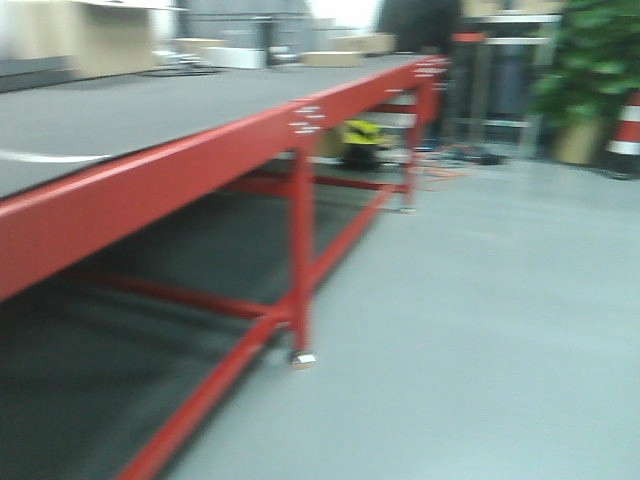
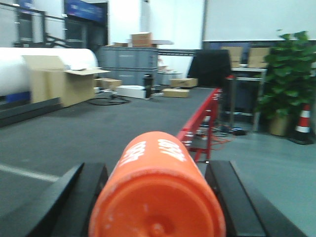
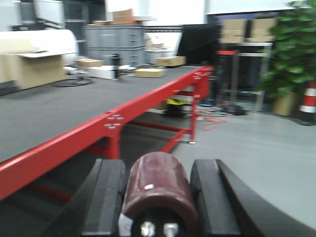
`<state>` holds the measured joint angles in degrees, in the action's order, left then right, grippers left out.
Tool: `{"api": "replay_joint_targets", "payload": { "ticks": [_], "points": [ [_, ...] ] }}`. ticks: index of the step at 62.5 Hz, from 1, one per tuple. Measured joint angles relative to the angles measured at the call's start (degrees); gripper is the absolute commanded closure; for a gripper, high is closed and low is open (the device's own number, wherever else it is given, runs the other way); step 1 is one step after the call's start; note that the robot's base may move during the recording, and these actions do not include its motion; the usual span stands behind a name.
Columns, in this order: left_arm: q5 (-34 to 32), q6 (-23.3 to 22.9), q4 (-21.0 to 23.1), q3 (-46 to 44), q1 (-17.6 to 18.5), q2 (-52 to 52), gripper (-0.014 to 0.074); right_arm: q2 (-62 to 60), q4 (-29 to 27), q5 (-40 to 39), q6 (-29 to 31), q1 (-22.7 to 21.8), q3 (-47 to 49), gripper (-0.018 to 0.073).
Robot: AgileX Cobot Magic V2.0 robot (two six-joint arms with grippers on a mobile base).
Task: Place cylindrical capacitor in blue bin on shelf
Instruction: 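Drive the base away from the table toward the blue bin shelf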
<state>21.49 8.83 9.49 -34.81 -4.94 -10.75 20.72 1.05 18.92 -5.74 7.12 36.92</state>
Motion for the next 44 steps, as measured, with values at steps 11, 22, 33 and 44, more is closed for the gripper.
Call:
{"api": "replay_joint_targets", "payload": {
  "ticks": [11, 22, 33, 44],
  "points": [
    [0.00, 0.00, 0.00, 0.00, 0.00, 0.00, 0.0708, 0.00, 0.00, 0.00, 0.00, 0.00, 0.00, 0.0727],
    [0.00, 0.00, 0.00, 0.00, 0.00, 0.00, 0.0708, 0.00, 0.00, 0.00, 0.00, 0.00, 0.00, 0.0727],
    [0.00, 0.00, 0.00, 0.00, 0.00, 0.00, 0.0708, 0.00, 0.00, 0.00, 0.00, 0.00, 0.00, 0.0727],
    [0.00, 0.00, 0.00, 0.00, 0.00, 0.00, 0.0708, 0.00, 0.00, 0.00, 0.00, 0.00, 0.00, 0.0727]
  ]
}}
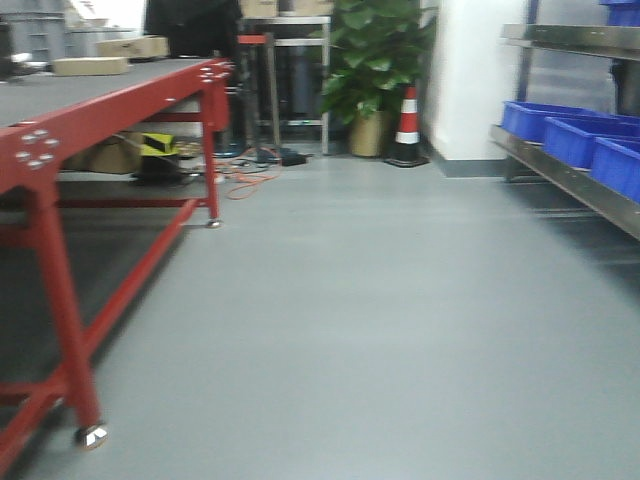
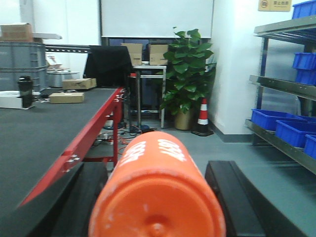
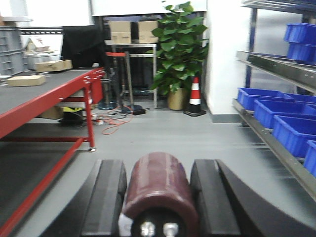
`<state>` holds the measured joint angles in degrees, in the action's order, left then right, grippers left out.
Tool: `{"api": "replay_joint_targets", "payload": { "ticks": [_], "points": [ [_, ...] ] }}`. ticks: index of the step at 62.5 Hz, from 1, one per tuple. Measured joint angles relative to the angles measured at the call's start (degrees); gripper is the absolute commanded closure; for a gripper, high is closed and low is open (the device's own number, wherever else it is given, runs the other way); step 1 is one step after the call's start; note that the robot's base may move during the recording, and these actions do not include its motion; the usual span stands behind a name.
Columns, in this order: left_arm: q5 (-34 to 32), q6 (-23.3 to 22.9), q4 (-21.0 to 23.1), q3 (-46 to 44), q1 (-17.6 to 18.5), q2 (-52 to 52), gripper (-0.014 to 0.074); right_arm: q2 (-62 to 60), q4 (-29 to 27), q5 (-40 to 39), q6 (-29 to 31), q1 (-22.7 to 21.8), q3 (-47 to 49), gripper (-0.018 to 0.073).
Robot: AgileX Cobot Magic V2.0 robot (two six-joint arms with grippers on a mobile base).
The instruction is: Place cylindrical capacitor in blue bin on shelf
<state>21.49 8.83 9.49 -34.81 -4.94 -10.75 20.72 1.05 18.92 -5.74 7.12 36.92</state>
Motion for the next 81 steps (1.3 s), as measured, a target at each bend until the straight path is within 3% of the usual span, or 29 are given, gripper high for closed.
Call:
{"api": "replay_joint_targets", "payload": {
  "ticks": [81],
  "points": [
    [0.00, 0.00, 0.00, 0.00, 0.00, 0.00, 0.0708, 0.00, 0.00, 0.00, 0.00, 0.00, 0.00, 0.0727]
  ]
}}
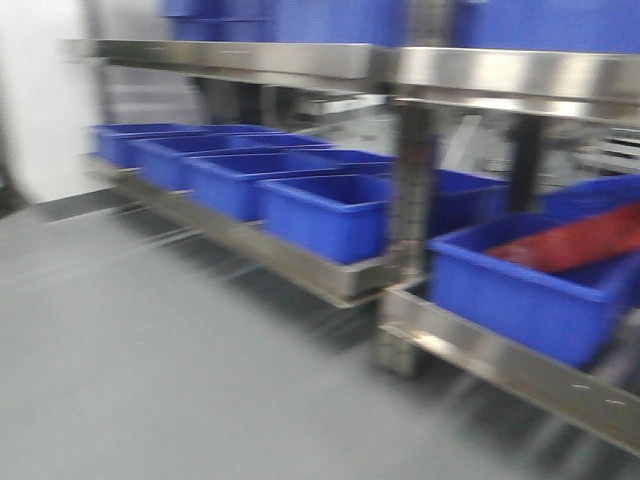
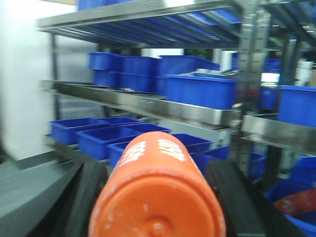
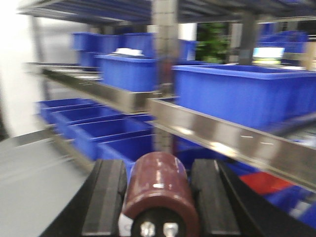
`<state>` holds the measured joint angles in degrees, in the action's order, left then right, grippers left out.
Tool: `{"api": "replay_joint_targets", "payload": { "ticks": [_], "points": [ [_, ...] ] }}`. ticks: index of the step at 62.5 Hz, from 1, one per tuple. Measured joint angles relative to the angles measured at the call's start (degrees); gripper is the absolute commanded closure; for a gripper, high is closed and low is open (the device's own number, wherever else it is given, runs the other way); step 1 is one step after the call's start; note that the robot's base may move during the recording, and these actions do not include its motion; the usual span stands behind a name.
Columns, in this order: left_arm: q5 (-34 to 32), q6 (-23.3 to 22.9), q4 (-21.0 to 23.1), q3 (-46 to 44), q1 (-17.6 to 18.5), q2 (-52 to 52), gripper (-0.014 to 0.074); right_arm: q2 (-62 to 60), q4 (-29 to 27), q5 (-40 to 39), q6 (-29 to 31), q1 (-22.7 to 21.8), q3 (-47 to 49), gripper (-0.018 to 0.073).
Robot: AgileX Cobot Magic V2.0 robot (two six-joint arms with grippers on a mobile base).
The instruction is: Place cylindrical capacitor in blue bin on shelf
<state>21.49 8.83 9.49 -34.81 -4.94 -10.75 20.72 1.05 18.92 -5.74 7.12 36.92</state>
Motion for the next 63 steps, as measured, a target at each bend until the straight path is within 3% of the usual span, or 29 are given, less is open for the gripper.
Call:
{"api": "replay_joint_targets", "payload": {
  "ticks": [63],
  "points": [
    [0.00, 0.00, 0.00, 0.00, 0.00, 0.00, 0.0708, 0.00, 0.00, 0.00, 0.00, 0.00, 0.00, 0.0727]
  ]
}}
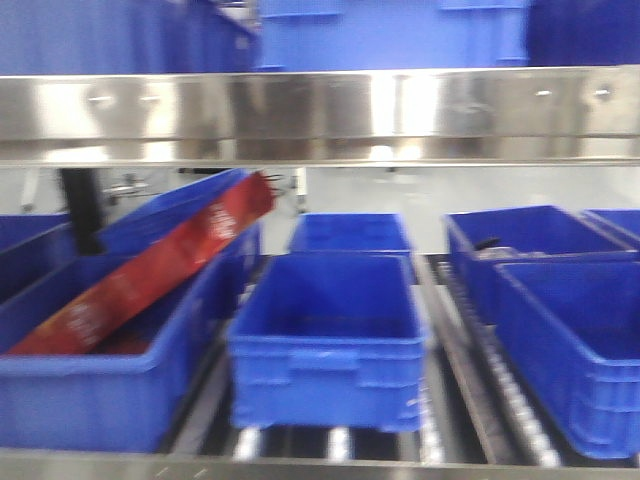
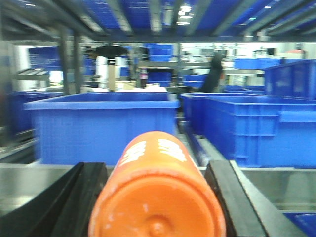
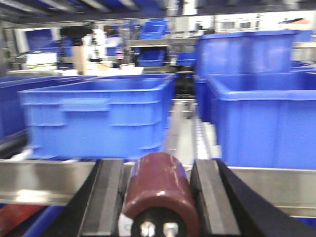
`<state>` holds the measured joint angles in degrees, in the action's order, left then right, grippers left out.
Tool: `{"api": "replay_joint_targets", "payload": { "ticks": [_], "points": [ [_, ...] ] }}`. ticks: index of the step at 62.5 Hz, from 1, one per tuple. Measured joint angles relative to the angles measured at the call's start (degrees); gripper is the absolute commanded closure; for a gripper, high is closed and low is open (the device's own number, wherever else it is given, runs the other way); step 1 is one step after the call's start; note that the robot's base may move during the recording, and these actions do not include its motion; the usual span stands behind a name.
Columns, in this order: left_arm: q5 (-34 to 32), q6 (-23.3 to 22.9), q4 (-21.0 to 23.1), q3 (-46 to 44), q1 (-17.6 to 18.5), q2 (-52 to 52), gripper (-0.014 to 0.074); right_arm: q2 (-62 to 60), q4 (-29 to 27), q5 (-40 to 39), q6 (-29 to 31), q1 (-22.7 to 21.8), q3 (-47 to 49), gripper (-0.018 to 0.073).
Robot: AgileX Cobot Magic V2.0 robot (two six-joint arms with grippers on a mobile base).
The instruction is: Place cylindrical capacitor in blue bin on shelf
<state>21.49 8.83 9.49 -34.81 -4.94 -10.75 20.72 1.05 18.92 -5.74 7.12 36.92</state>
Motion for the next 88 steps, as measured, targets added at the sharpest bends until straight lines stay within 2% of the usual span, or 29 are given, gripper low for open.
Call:
{"api": "replay_joint_targets", "payload": {
  "ticks": [88],
  "points": [
    [0.00, 0.00, 0.00, 0.00, 0.00, 0.00, 0.0708, 0.00, 0.00, 0.00, -0.09, 0.00, 0.00, 0.0727]
  ]
}}
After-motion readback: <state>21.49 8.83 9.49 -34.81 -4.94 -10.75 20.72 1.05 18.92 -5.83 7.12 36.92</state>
